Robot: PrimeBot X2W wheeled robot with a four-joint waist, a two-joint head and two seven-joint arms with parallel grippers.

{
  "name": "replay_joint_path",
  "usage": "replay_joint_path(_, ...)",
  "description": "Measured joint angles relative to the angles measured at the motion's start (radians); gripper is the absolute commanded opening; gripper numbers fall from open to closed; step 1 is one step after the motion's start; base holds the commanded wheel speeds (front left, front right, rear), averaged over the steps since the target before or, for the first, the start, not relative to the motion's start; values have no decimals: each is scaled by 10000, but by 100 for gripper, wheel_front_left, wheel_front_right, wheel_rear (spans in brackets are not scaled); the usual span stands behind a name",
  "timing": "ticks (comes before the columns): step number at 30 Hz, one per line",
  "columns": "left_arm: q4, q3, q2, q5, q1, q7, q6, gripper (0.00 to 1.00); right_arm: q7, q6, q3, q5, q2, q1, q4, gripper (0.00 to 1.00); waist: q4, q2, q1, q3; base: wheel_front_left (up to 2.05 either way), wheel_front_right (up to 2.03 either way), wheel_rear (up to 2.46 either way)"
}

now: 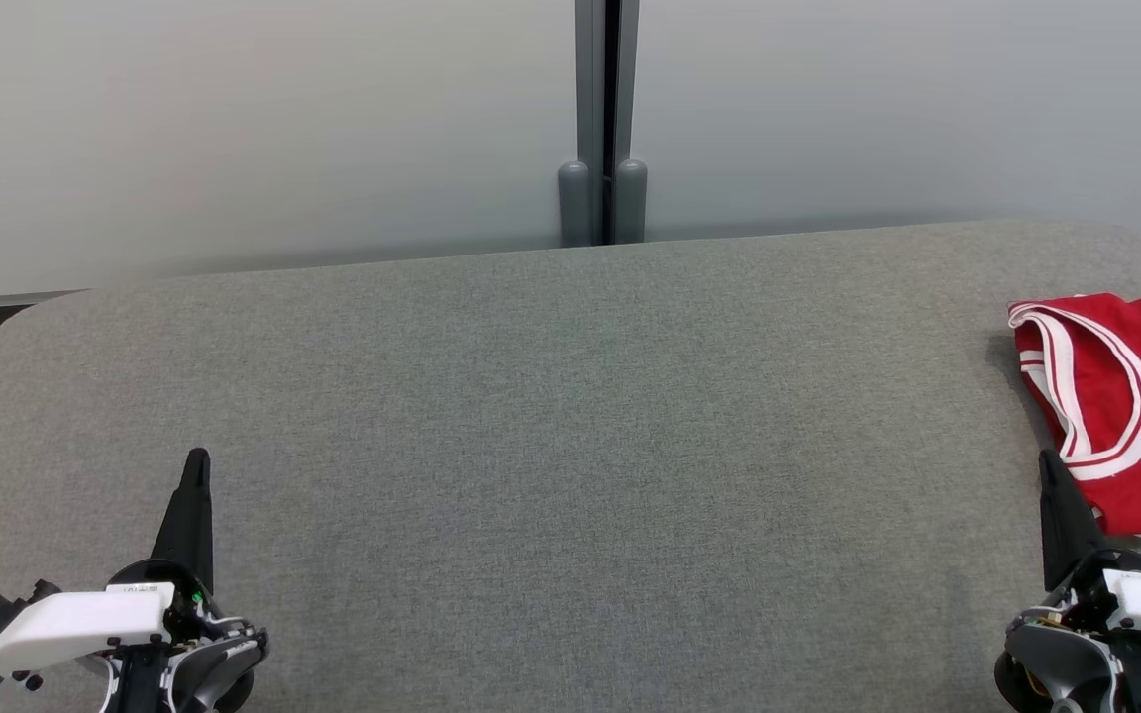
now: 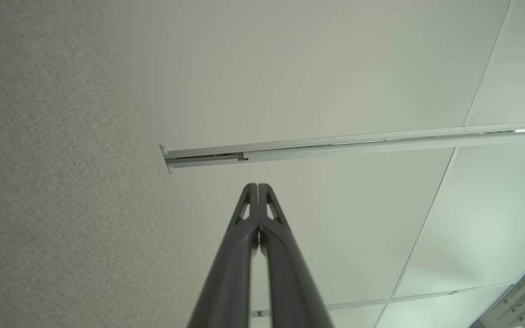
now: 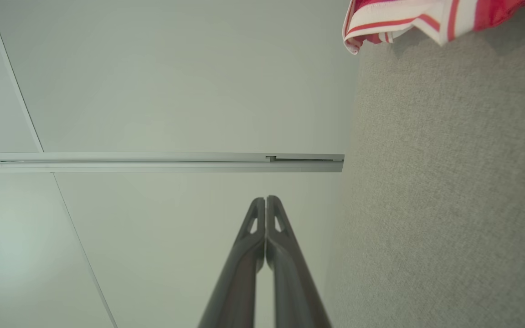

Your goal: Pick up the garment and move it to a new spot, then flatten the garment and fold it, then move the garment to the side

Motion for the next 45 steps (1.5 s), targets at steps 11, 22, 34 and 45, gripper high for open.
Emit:
replay_joint_path(11,0,2,0,0,0,0,0,0,0,0,-2,0,2,-4,0,0,0,0,0,0,0,0,0)
replay_joint_path(22,0,2,0,0,0,0,0,0,0,0,-4,2,2,-7,0,0,0,0,0,0,0,0,0)
replay_joint_path(34,0,2,0,0,0,0,0,0,2,0,-4,2,2,-9,0,0,0,0,0,0,0,0,0)
replay_joint_path(45,0,2,-2,0,0,0,-2,0,8,0,-6,2,4,-16,0,0,0,0,0,0,0,0,0)
